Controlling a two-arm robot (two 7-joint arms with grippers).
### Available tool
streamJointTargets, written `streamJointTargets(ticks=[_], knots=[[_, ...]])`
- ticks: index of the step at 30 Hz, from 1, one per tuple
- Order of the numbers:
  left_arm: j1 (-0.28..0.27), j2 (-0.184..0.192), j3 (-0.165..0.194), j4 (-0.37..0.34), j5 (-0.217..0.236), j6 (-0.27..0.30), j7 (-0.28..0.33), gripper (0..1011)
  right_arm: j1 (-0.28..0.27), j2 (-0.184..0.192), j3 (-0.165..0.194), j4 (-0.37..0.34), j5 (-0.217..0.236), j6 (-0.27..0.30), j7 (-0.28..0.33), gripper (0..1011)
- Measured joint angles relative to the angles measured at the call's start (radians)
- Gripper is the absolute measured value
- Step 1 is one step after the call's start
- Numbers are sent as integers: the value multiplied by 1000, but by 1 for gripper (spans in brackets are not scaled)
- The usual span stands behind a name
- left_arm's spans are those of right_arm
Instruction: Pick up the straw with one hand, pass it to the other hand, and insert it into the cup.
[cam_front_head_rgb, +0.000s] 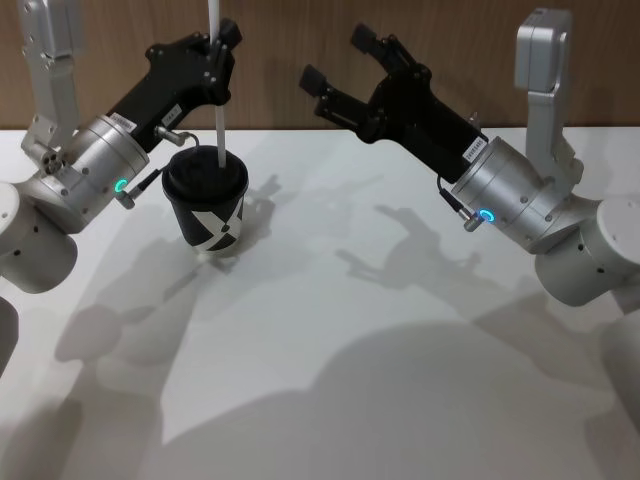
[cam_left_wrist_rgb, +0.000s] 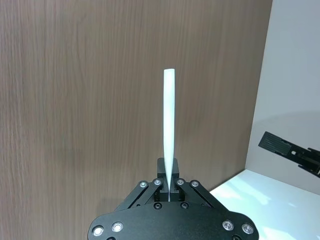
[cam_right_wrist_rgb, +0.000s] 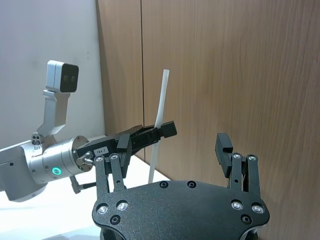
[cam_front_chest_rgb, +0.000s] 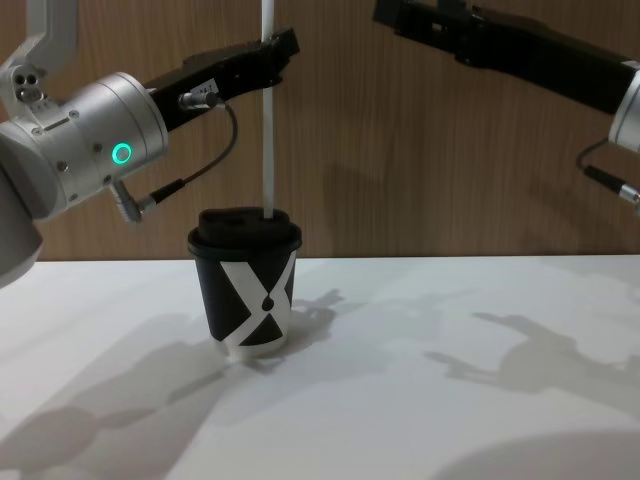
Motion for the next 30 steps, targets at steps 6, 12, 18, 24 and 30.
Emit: streamJointTargets(ticks=[6,12,18,24,30], knots=[[-5,-5,0,21,0,-2,-7,5,0,0,0,0,0,0,0,1001],[-11,-13,-2,44,-2,-11,-16,5,0,0,0,0,0,0,0,1001],[-13,-19,-5,61,-5,-17,-23,5,0,0,0,0,0,0,0,1001],[-13,-23,-6,70,-11,-16,-27,5,0,0,0,0,0,0,0,1001],[-12,-23,-5,72,-18,-6,-28,29,0,0,0,0,0,0,0,1001]])
